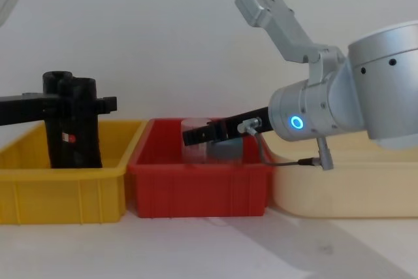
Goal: Pick up the garbage bag with the one hand and transfer it to the other hand.
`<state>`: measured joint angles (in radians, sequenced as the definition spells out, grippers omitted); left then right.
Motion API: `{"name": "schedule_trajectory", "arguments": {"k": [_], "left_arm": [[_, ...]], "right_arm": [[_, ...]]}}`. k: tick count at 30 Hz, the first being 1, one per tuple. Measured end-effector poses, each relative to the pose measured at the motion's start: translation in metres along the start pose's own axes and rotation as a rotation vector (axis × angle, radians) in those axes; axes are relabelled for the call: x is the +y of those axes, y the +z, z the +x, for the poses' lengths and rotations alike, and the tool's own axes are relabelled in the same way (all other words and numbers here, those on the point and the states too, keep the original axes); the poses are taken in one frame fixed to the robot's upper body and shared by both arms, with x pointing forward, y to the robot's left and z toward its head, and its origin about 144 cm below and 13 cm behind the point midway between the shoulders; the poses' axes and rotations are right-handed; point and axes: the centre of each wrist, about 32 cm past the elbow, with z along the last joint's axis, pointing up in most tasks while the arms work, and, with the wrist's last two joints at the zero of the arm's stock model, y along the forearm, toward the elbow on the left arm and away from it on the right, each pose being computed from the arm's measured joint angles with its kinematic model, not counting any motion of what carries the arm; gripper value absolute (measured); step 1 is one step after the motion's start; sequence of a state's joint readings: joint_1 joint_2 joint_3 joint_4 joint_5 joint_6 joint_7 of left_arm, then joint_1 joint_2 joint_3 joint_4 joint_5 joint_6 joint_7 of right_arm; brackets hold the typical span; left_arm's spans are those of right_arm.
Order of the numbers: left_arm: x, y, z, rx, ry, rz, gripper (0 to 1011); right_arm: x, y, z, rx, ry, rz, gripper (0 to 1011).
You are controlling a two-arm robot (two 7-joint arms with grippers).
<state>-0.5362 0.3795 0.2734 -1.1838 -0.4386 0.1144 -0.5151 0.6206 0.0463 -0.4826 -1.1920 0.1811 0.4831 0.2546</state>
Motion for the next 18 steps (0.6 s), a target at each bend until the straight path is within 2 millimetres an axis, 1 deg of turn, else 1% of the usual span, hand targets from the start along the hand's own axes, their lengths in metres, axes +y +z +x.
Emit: {"name": "schedule_trajectory", "arguments": {"k": [18], "left_arm": [[0.0004, -0.0039, 0.0019, 0.011, -0.001, 0.017, 1001]], "right_arm": [[0.0035, 0.0014, -0.0023, -0.016, 0.003, -0.019, 1001]]}}
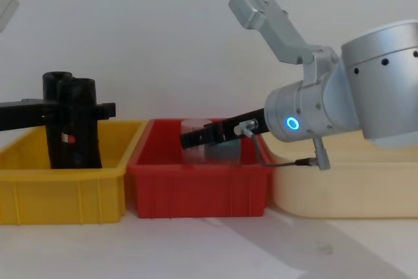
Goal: Pick up the garbage bag with the one hand and transfer it to the other hand.
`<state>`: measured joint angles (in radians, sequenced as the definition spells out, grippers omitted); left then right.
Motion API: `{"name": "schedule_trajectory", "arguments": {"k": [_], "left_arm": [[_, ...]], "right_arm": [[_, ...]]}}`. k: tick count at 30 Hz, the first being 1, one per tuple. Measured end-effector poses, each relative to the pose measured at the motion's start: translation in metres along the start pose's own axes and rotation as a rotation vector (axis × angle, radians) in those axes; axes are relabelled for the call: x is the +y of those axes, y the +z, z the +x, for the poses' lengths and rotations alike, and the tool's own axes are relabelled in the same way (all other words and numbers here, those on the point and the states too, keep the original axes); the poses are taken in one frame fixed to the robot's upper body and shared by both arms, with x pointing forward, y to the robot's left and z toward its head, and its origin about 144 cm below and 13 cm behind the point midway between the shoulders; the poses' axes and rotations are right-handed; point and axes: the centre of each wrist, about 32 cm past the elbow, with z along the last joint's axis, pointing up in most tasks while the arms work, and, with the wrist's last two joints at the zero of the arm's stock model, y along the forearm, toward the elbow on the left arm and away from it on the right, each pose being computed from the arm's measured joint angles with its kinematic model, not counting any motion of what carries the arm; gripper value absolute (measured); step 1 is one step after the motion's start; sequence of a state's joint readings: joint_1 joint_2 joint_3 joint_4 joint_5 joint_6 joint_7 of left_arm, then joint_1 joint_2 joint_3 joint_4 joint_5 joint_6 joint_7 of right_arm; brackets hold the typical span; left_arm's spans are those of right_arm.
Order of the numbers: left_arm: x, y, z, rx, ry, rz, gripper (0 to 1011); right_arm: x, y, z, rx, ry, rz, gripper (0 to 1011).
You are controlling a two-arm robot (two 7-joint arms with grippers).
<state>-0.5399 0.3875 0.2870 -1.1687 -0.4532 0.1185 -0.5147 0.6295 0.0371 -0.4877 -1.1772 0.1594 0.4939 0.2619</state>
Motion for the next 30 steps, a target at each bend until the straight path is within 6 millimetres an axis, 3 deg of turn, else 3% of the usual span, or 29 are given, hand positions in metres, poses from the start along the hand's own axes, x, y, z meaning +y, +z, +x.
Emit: {"name": "schedule_trajectory", "arguments": {"k": [30], "left_arm": [[0.0041, -0.0062, 0.0029, 0.006, 0.002, 0.007, 1001]], "right_arm": [[0.0043, 0.0031, 0.0008, -0.021, -0.018, 0.069, 1000]]}}
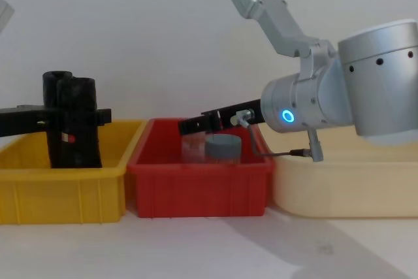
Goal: Pick up the garbage bag with the one hand and transfer it to the other hand.
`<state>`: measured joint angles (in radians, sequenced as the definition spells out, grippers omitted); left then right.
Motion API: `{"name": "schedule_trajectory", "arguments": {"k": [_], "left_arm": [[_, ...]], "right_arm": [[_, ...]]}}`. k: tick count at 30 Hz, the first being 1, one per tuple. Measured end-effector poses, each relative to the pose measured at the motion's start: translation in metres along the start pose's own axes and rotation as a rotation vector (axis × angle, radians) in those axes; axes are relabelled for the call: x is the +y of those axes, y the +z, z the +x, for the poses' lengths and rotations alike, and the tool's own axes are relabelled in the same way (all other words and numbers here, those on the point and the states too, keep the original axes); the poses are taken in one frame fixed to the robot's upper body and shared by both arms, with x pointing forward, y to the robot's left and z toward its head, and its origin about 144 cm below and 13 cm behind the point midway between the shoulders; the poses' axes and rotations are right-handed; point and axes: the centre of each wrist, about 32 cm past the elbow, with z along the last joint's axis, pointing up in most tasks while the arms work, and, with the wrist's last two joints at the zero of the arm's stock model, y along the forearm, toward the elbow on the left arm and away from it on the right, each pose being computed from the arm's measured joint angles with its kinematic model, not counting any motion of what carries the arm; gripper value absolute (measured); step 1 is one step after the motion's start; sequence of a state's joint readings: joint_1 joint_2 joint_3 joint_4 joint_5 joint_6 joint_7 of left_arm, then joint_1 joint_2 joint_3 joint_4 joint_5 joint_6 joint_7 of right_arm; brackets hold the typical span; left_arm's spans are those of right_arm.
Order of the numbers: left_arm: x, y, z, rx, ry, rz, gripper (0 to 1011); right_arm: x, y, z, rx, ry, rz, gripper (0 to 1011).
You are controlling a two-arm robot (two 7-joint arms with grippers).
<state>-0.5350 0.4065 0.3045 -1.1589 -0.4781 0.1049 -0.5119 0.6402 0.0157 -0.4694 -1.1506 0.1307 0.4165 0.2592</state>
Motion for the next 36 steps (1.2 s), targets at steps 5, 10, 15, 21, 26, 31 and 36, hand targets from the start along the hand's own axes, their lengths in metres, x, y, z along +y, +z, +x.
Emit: {"name": "schedule_trajectory", "arguments": {"k": [5, 10, 15, 21, 26, 31, 36], "left_arm": [[0.0, 0.0, 0.001, 0.0, -0.001, 0.0, 1001], [0.0, -0.001, 0.001, 0.001, -0.001, 0.0, 1001], [0.0, -0.001, 0.002, 0.002, -0.002, 0.0, 1001], [0.0, -0.002, 0.002, 0.003, -0.003, 0.001, 1001], [-0.001, -0.003, 0.002, 0.005, -0.004, 0.001, 1001], [-0.002, -0.003, 0.002, 0.006, -0.005, 0.0, 1001], [-0.003, -0.004, 0.002, 0.008, -0.005, 0.0, 1001]], "right_arm": [[0.003, -0.001, 0.002, -0.008, -0.002, -0.017, 1001], [0.005, -0.002, 0.005, -0.015, -0.003, -0.034, 1000], [0.006, -0.003, 0.007, -0.02, -0.004, -0.047, 1000], [0.006, -0.004, 0.01, -0.03, -0.006, -0.065, 1001], [0.006, -0.005, 0.014, -0.038, -0.006, -0.081, 1000], [0.005, -0.006, 0.016, -0.044, -0.005, -0.093, 1001], [0.004, -0.007, 0.018, -0.05, -0.002, -0.106, 1000]]}}
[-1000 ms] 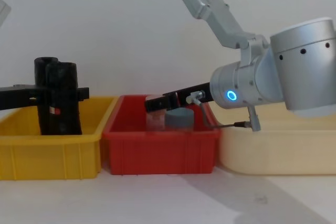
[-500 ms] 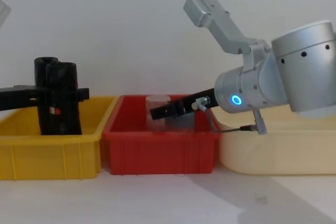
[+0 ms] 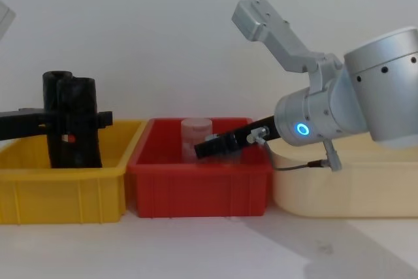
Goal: Pick up the garbage bag with the one hand and transfer it to the other hand.
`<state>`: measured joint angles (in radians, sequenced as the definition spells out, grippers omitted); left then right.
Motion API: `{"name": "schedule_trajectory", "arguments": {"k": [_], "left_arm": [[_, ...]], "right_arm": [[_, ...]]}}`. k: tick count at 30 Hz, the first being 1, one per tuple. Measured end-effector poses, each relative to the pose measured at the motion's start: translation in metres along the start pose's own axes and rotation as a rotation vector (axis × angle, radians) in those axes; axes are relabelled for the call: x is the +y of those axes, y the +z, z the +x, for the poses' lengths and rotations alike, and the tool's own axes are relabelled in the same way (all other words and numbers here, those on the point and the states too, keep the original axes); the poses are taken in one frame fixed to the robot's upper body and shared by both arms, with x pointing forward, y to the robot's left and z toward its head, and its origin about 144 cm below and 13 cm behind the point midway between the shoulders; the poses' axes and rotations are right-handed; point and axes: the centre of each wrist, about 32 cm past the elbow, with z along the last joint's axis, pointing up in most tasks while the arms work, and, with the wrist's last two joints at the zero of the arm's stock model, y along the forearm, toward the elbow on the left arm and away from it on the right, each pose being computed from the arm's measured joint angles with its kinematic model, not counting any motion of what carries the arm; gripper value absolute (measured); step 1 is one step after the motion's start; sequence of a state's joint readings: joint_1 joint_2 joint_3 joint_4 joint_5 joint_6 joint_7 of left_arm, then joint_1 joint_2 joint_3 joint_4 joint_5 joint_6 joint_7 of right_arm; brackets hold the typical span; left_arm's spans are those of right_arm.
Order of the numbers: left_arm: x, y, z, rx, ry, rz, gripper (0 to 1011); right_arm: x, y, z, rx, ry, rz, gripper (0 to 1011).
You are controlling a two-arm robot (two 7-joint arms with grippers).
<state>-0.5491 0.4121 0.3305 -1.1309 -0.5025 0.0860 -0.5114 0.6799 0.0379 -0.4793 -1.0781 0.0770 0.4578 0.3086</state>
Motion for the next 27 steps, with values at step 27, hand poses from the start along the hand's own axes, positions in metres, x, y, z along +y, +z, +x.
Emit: {"name": "schedule_trajectory", "arguments": {"k": [27], "left_arm": [[-0.001, -0.0023, -0.0006, 0.008, 0.007, -0.01, 642]], "right_arm": [[-0.0007, -0.0025, 0.0015, -0.012, 0.044, -0.038, 701]]}}
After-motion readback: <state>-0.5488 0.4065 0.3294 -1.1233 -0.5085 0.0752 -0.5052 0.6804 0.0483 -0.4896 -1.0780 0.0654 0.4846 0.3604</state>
